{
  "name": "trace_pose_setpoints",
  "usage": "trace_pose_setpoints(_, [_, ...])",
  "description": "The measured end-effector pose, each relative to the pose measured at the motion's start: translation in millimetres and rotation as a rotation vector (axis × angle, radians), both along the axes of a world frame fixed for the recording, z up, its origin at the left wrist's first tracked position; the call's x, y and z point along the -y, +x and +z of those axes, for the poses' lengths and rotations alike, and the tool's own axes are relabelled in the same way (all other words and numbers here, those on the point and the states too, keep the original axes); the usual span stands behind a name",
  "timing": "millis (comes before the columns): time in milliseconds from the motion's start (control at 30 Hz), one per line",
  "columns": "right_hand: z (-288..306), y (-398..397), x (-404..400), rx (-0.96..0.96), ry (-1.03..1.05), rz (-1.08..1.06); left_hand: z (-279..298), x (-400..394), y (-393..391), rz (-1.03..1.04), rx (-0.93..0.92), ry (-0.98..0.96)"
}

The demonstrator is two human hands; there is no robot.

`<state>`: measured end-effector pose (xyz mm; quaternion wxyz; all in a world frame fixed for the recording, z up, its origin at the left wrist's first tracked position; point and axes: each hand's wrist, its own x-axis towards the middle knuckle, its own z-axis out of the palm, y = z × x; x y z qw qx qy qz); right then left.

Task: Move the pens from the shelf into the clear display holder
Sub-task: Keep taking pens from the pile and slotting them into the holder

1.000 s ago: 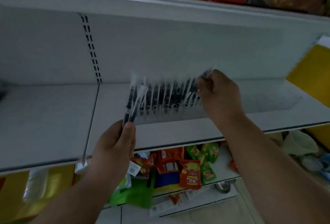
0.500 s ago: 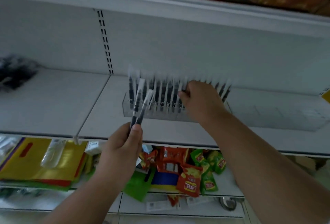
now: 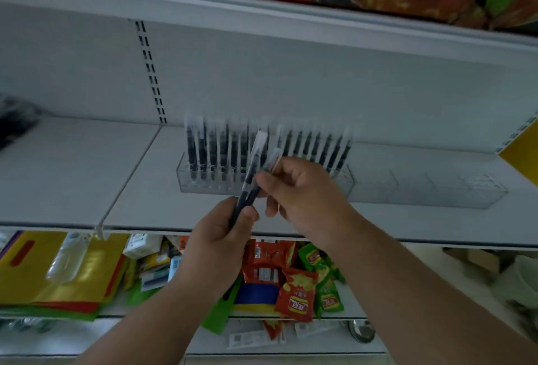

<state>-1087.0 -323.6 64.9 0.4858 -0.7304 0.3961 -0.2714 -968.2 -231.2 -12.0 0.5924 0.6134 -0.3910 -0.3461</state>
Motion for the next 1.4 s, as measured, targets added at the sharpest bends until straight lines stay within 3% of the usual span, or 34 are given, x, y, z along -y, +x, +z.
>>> trace_pose_setpoints(67, [6, -12, 10, 0.027, -0.032, -0.108, -3, 1, 0, 0.035, -0.032, -0.004])
trace_pose_setpoints(233, [27, -30, 47, -0.004, -0.427, -0.466, -8, 2, 10, 0.089, -0.059, 0.029])
trace_pose_setpoints(700, [15, 7, 60, -0.427, -0.85, -0.373, -9, -3, 25, 0.075, 0.004, 0.064])
trace_pose_setpoints(867, [11, 4, 61, -0.465, -0.813, -0.392, -8, -1, 26, 0.048, 0.011, 0.077])
trace_pose_setpoints(1067, [-17, 7, 54, -0.674, -0.648, -0.318, -7, 2, 24, 0.045, 0.037, 0.097])
trace_pose_setpoints(1267, [-12, -8, 43, -0.323, -0.524, -0.304, 0, 7, 22, 0.034, 0.079, 0.096])
trace_pose_setpoints(1400, [-2, -4, 27, -0.127, -0.262, -0.194, 12, 20, 2, -0.057, 0.333, 0.081])
